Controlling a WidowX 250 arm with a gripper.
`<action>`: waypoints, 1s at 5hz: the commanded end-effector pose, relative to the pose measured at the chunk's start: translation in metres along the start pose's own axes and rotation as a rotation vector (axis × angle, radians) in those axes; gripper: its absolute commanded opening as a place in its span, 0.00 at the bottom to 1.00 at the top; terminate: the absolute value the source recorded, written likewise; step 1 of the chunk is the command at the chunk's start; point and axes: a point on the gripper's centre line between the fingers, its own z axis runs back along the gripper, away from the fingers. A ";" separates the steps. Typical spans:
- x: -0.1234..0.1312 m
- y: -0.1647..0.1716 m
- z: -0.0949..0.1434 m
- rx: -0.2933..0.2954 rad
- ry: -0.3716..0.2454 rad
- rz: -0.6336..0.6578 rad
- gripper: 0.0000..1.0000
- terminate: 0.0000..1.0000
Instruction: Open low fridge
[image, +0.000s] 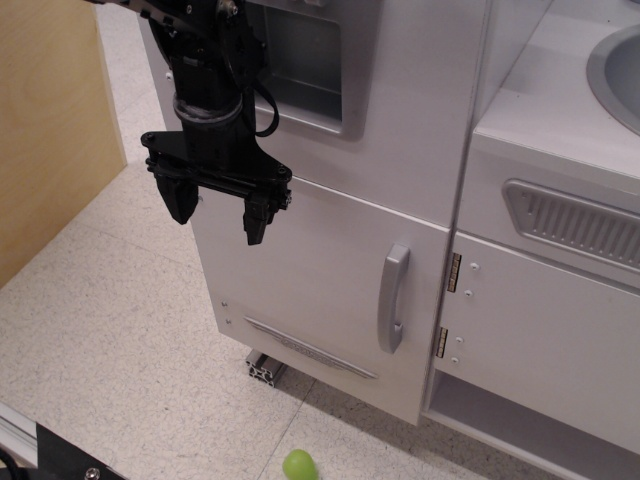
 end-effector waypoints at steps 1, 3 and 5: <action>0.000 0.000 0.000 0.000 0.000 0.000 1.00 0.00; -0.009 -0.067 -0.012 -0.069 -0.081 -0.087 1.00 0.00; 0.001 -0.118 -0.025 -0.087 -0.133 -0.122 1.00 0.00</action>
